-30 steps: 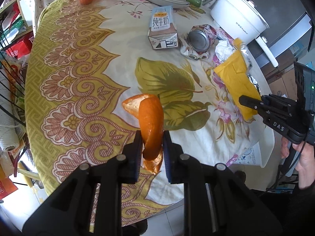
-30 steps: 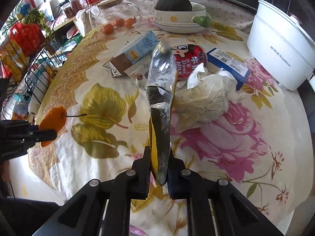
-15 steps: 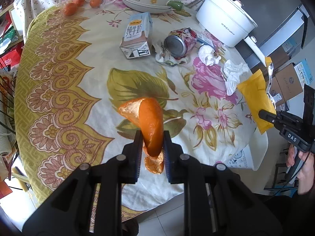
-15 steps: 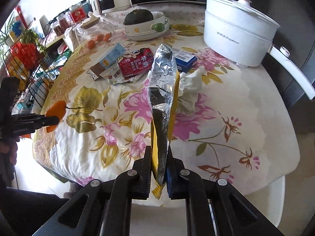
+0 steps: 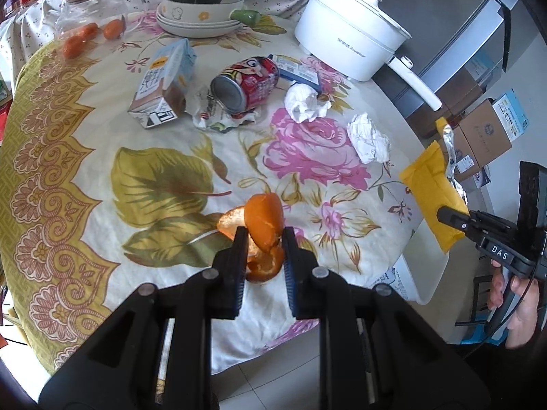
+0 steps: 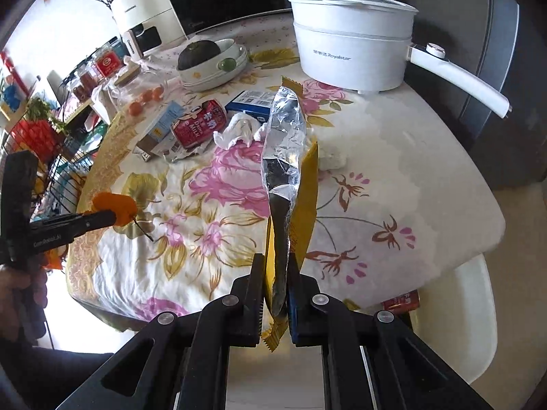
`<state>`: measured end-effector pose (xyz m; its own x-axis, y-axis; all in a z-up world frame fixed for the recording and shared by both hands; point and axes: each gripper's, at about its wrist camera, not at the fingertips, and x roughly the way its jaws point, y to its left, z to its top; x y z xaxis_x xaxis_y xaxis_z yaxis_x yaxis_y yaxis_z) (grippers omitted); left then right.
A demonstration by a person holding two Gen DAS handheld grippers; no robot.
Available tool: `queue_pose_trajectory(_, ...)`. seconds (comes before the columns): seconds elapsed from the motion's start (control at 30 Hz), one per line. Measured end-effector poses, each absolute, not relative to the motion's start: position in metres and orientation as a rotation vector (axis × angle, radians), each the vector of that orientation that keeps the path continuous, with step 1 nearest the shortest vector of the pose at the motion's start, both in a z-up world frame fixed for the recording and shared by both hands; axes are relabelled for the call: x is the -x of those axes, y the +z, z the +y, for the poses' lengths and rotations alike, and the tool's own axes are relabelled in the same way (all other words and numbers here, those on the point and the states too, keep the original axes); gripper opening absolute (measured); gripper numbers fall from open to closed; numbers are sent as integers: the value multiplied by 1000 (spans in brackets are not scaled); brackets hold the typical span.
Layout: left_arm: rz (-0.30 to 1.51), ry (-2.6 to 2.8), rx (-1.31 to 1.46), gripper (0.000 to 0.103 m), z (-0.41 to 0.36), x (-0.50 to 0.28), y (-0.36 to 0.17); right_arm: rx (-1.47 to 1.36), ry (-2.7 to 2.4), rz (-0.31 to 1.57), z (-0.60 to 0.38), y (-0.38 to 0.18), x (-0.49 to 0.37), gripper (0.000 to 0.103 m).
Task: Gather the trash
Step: 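Carry peel and yellow bag over the white bin and open both tools to drop them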
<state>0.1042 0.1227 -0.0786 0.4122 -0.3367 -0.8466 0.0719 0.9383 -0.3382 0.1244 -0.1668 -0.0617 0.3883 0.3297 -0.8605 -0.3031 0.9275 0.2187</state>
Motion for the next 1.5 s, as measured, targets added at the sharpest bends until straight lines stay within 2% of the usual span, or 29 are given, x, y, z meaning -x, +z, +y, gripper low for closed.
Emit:
queue_pose_trajectory(0.53, 1100, -310, 264, 20, 76, -111, -69, -81, 309, 1123, -242, -63, -104, 12)
queue_pose_trajectory(0.9, 1070, -484, 198, 20, -15, -103, -51, -129, 225, 1160, -307, -80, -77, 12)
queue_pose_trajectory(1.5, 1088, -717, 107, 20, -170, -102, -81, -246, 109, 1219, -383, -98, -53, 12)
